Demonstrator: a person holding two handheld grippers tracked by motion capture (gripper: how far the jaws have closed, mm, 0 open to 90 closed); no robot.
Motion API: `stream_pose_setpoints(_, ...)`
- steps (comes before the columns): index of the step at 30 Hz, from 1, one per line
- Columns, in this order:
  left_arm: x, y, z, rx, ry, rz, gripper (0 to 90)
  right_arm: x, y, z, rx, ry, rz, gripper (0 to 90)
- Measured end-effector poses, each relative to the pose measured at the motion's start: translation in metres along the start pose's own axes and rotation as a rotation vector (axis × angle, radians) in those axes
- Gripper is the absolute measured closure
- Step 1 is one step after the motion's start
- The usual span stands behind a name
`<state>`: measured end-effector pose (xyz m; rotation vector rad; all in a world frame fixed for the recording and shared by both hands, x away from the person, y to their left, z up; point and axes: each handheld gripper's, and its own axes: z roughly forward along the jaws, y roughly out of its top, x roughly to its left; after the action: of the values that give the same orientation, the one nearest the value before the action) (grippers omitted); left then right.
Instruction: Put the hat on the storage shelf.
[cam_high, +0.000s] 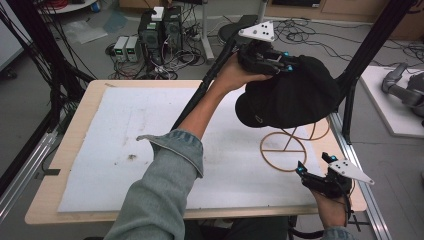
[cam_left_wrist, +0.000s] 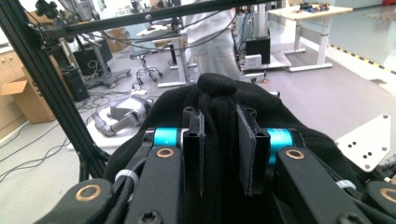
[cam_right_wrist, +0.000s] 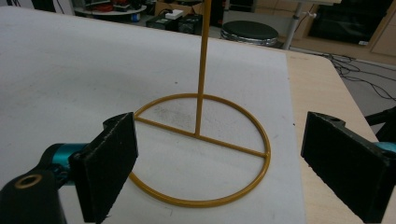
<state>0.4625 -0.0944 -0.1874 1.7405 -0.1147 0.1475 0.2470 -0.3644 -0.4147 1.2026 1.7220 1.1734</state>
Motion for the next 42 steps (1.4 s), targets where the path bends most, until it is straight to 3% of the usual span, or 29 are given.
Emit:
stream_pose_setpoints(16,-0.006,-0.019,0.041,0.074,-0.050,0.004,73.6,0.000,0.000,0.001,0.002,0.004,0.001,10.6)
stream_pose_setpoints(25,-0.008,-0.025,0.049,0.116,-0.063,0.029,73.0,0.001,0.000,0.001,0.000,0.002,-0.004,10.6)
stream_pose_setpoints(42,-0.008,-0.031,0.053,0.147,-0.074,0.045,68.2,0.000,0.000,0.001,0.002,0.002,0.000,10.7)
